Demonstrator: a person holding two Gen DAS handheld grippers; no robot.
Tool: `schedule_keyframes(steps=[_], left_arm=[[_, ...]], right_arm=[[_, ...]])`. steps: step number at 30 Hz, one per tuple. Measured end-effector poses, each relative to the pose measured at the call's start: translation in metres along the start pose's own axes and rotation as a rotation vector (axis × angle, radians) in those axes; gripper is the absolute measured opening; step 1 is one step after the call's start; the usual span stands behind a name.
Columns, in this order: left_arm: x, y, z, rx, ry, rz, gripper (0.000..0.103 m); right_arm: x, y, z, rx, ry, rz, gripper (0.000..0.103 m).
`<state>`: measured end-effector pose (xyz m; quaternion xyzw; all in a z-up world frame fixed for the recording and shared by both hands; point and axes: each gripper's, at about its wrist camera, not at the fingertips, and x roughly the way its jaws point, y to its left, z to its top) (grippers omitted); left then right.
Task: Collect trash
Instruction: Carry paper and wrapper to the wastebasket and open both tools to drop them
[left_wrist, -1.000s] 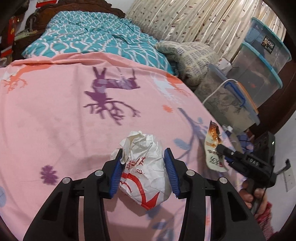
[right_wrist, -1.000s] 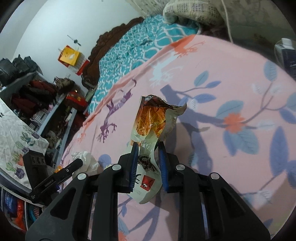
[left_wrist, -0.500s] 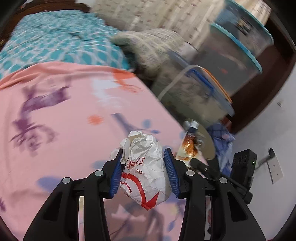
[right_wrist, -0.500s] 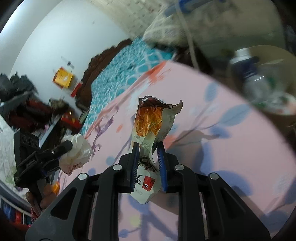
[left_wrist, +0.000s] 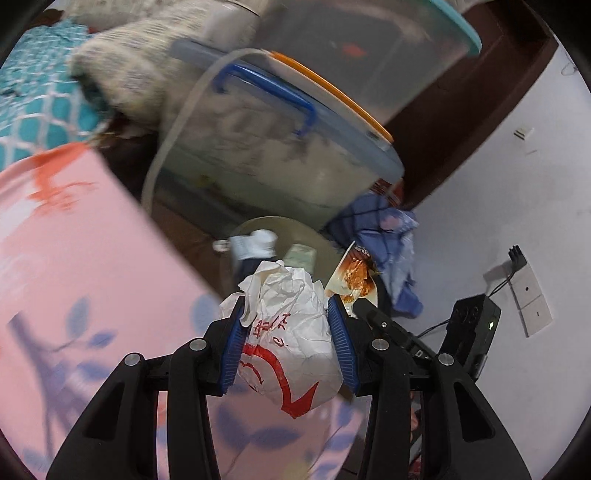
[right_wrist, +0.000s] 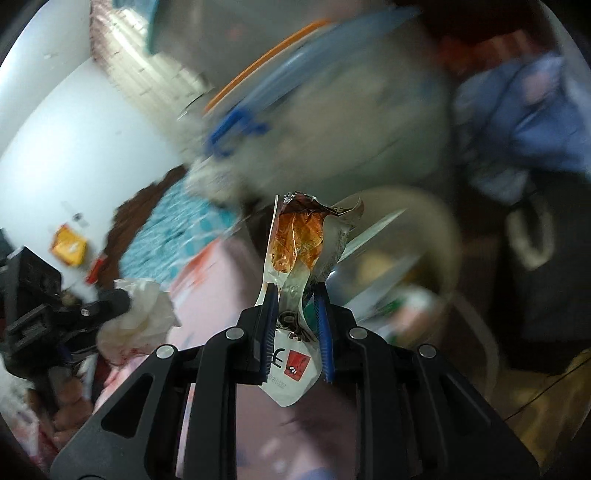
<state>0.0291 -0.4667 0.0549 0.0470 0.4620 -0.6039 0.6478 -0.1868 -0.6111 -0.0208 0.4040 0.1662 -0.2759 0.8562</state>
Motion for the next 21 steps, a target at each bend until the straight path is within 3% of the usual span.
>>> schedule_keyframes(steps=[4,8,17,19,21], left_arm=[[0.045,-0.022,0.029,0.038,0.028,-0.019,0.041],[0.091,-0.031,0.053,0.055,0.058,-0.007,0.041],[0.170,-0.028,0.067,0.103,0.122,0.140,0.044],[0.183,-0.027,0.066,0.116,0.153,0.185,0.051],[0.189,-0.029,0.061,0.133,0.180,0.183,0.057]], right_arm=[[-0.004,-0.031,0.011,0.056,-0.042,-0.089,0.023],[0.008,-0.036,0.010,0.035,-0.044,-0.138,0.023],[0.035,-0.019,-0.004,-0.076,0.016,-0.212,0.026],[0.039,-0.015,-0.009,-0.113,0.034,-0.241,0.026],[0.040,-0.012,-0.011,-0.131,0.045,-0.257,0.029]])
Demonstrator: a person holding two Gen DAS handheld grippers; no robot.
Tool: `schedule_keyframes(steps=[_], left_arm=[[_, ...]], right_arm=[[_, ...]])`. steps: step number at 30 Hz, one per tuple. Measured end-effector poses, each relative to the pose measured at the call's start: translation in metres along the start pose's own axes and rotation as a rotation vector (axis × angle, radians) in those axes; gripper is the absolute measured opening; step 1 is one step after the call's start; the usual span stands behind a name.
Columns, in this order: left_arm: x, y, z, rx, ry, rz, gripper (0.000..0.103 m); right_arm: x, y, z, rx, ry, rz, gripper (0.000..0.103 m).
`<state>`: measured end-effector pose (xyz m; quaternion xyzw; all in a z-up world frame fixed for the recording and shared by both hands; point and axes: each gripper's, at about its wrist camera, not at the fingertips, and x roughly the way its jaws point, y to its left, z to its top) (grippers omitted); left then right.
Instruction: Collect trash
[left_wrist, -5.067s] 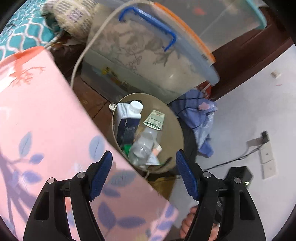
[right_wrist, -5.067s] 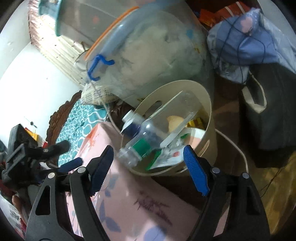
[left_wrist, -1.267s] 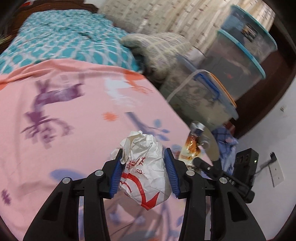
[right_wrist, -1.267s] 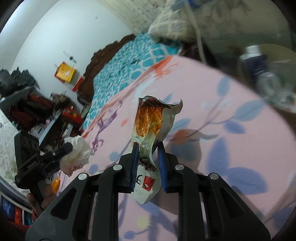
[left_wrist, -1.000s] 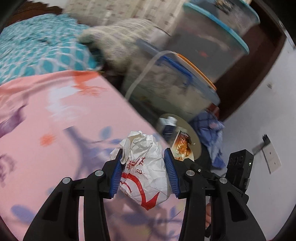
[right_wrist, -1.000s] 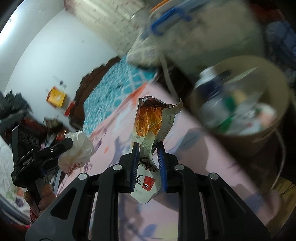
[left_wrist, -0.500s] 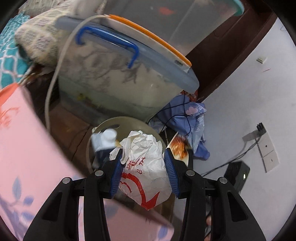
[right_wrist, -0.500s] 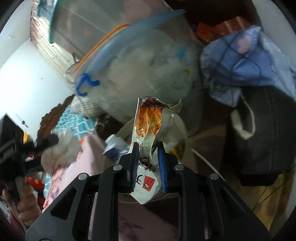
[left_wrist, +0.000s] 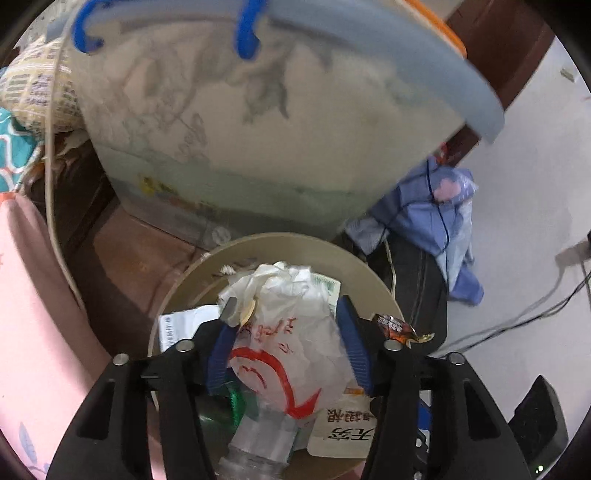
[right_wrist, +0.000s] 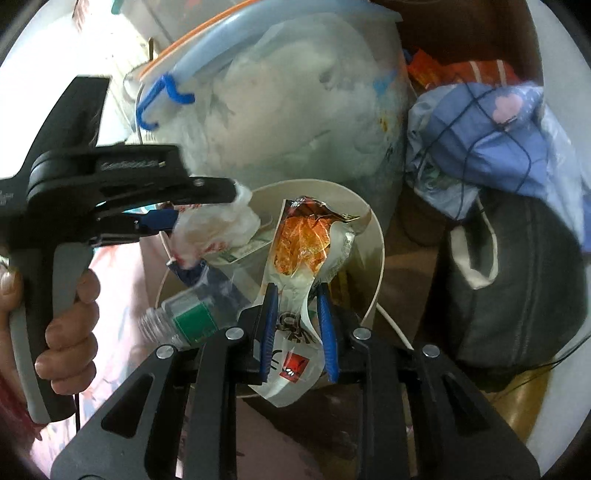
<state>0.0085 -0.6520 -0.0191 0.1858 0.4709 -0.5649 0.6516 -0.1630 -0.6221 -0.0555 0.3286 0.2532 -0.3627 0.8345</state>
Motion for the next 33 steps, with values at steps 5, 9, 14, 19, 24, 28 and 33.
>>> schedule_keyframes(steps=[5,9,14,19,24,28,33], left_arm=[[-0.009,-0.007,-0.012,0.031,-0.013,0.001,0.072],[-0.034,0.001,-0.021,-0.009,-0.053,-0.032,0.072],[-0.072,0.017,-0.037,-0.087,-0.107,-0.095,0.072],[-0.110,0.033,-0.066,-0.143,-0.166,-0.094,0.073],[-0.146,0.050,-0.090,-0.199,-0.242,0.023,0.075],[-0.188,0.068,-0.113,-0.231,-0.325,0.178,0.076],[-0.230,0.079,-0.144,-0.220,-0.393,0.344,0.081]], right_arm=[[-0.006,0.002,-0.003,-0.012,-0.027,0.006,0.065],[-0.015,0.003,-0.003,-0.008,-0.061,0.000,0.065],[-0.034,-0.002,-0.005,0.036,-0.107,0.005,0.066],[-0.048,0.000,-0.012,0.073,-0.118,0.026,0.066],[-0.061,0.009,-0.021,0.104,-0.120,0.070,0.066],[-0.076,0.025,-0.029,0.104,-0.117,0.116,0.070],[-0.091,0.053,-0.043,0.071,-0.111,0.164,0.076]])
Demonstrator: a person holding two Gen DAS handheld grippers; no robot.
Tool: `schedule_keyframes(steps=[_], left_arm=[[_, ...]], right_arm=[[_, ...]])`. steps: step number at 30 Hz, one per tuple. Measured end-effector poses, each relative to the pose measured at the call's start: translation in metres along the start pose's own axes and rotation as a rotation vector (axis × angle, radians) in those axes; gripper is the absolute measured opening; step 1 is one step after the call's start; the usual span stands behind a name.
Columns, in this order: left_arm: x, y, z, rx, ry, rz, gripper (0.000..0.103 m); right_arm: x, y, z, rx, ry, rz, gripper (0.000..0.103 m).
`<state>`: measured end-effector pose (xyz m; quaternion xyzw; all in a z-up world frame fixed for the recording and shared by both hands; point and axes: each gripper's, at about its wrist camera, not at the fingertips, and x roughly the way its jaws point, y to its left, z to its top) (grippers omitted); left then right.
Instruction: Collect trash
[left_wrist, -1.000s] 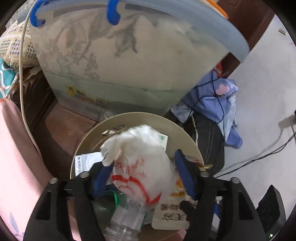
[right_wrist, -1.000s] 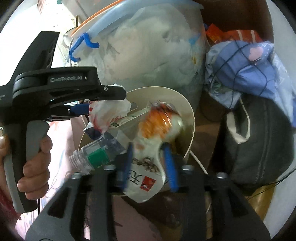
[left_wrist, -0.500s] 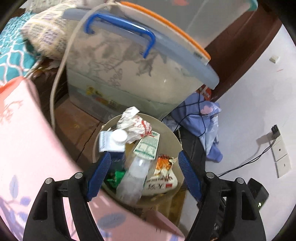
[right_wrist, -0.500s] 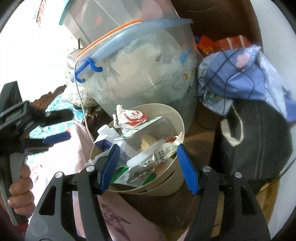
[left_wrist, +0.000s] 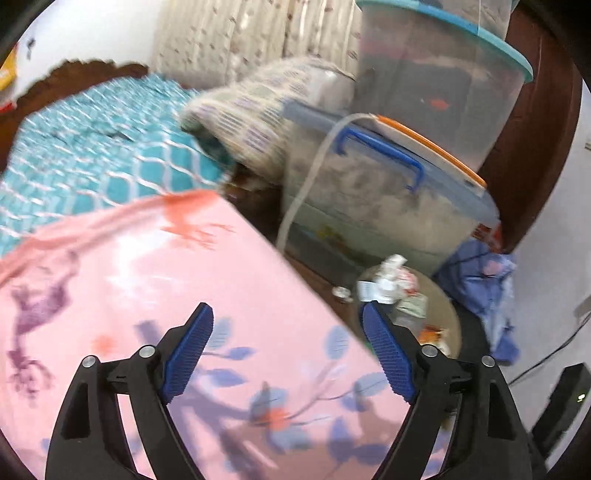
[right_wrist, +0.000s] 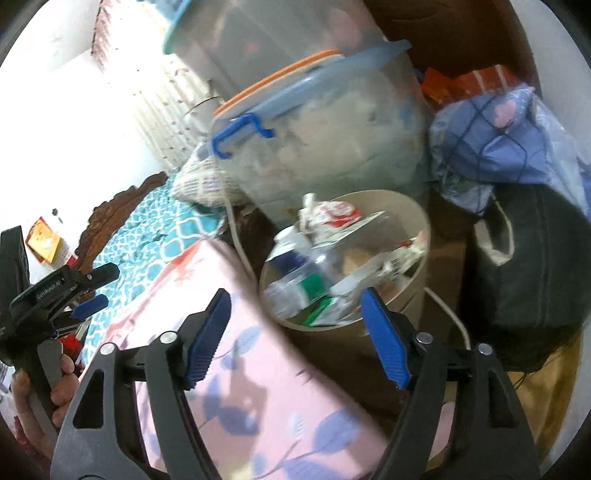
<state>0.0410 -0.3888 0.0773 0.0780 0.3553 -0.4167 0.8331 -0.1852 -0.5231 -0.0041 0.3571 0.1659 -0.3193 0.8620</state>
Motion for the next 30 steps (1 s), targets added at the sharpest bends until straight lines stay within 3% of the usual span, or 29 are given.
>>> schedule_keyframes(steps=[9,17,30], left_arm=[[-0.058,0.040,-0.029,0.043,-0.072,0.133,0.091],[-0.107,0.073,-0.051,0.013,-0.134,0.175,0.094],[-0.151,0.102,-0.078,0.005,-0.159,0.221,0.094]], right_arm=[[-0.018,0.048,-0.026,-0.040,0.037,0.064,0.081],[-0.038,0.083,-0.055,-0.080,0.067,0.063,0.090],[-0.066,0.133,-0.084,-0.160,0.074,0.085,0.092]])
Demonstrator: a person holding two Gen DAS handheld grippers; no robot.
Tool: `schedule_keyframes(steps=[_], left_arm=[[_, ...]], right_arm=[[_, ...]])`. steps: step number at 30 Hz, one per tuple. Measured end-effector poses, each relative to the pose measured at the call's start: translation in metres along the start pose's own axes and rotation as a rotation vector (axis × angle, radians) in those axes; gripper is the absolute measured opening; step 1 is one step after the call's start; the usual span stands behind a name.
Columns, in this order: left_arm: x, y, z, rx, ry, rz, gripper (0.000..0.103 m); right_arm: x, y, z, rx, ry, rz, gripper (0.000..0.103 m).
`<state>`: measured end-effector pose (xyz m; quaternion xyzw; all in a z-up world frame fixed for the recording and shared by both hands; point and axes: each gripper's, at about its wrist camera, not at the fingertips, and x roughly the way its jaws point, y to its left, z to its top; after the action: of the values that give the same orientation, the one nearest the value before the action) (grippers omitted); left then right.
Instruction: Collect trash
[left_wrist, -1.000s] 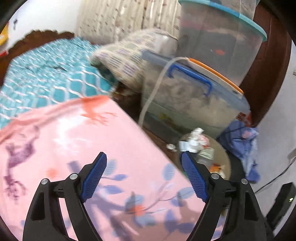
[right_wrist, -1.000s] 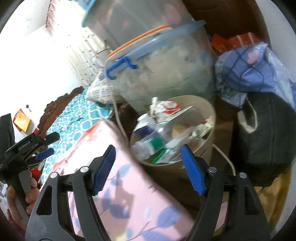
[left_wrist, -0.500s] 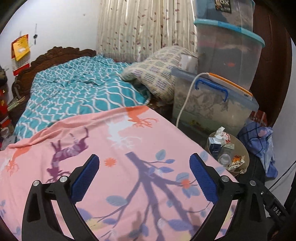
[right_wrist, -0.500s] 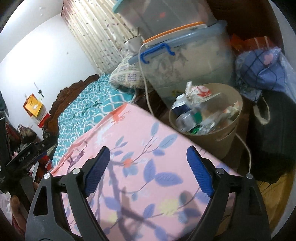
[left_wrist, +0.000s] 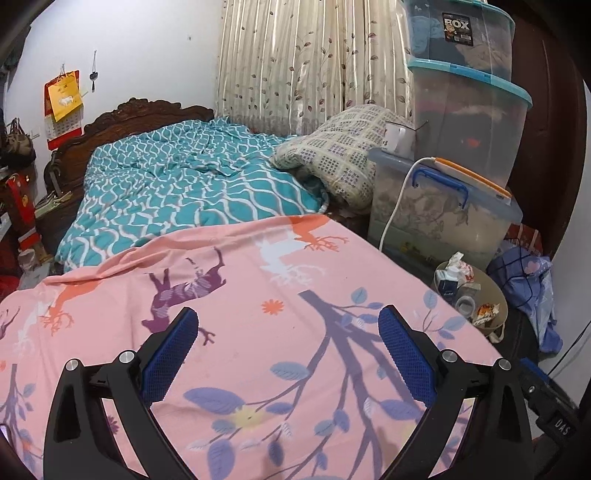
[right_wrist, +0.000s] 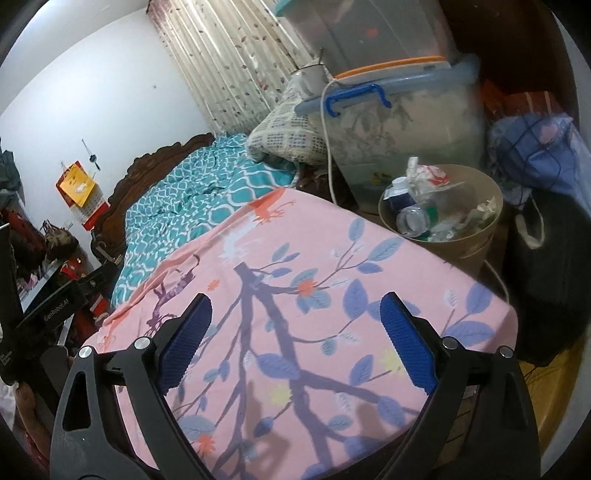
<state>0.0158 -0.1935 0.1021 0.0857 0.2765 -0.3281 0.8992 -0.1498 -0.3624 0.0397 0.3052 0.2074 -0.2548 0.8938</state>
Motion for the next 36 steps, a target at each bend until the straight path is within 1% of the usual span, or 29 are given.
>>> schedule_keyframes(steps=[5,14,16,18,22,27,31,36], left_arm=[[-0.007,0.003,-0.008,0.015,-0.001,0.028,0.094],[-0.014,0.007,-0.014,0.014,-0.007,0.027,0.094],[-0.016,0.006,-0.016,0.023,-0.007,0.023,0.094],[-0.017,0.004,-0.017,0.032,0.001,0.020,0.094],[-0.017,0.000,-0.020,0.044,0.010,0.032,0.094],[-0.017,-0.002,-0.025,0.041,0.034,0.009,0.094],[-0.015,-0.006,-0.030,0.057,0.052,0.033,0.094],[-0.013,-0.011,-0.035,0.075,0.073,0.039,0.094]], right_arm=[[-0.006,0.011,-0.003,-0.014,-0.007,-0.005,0.092],[-0.021,0.015,-0.002,0.003,-0.040,-0.021,0.094],[-0.025,0.016,-0.001,0.011,-0.051,-0.030,0.097],[-0.028,0.017,-0.001,0.013,-0.059,-0.024,0.097],[-0.030,0.020,-0.002,0.017,-0.048,-0.005,0.098],[-0.027,0.023,-0.005,0.029,-0.018,0.002,0.099],[-0.026,0.023,-0.007,0.049,0.007,0.008,0.099],[-0.026,0.023,-0.008,0.061,0.026,0.027,0.099]])
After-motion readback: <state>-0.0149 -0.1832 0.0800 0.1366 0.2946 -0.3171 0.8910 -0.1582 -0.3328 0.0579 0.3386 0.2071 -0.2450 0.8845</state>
